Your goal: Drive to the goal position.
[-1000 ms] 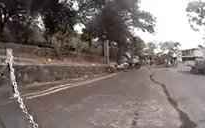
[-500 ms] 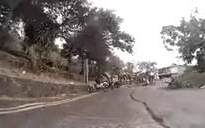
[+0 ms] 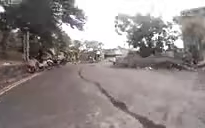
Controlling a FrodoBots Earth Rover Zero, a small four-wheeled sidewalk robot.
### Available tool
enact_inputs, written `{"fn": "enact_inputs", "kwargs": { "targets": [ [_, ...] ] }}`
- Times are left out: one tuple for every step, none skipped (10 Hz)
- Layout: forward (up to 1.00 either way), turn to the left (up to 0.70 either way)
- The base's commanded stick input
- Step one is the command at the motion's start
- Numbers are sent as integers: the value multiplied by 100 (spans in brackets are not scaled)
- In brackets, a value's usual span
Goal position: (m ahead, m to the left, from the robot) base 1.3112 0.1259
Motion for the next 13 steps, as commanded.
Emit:
{"fn": "enact_inputs", "kwargs": {
  "targets": [
    [0,-45],
    [0,-45],
    [0,-45],
    [0,-45],
    [0,-45],
    [0,-45],
    [0,-45],
    [0,-45],
    [0,-45],
    [0,-45],
    [0,-45],
    [0,-45],
    [0,-45]
  ]
}}
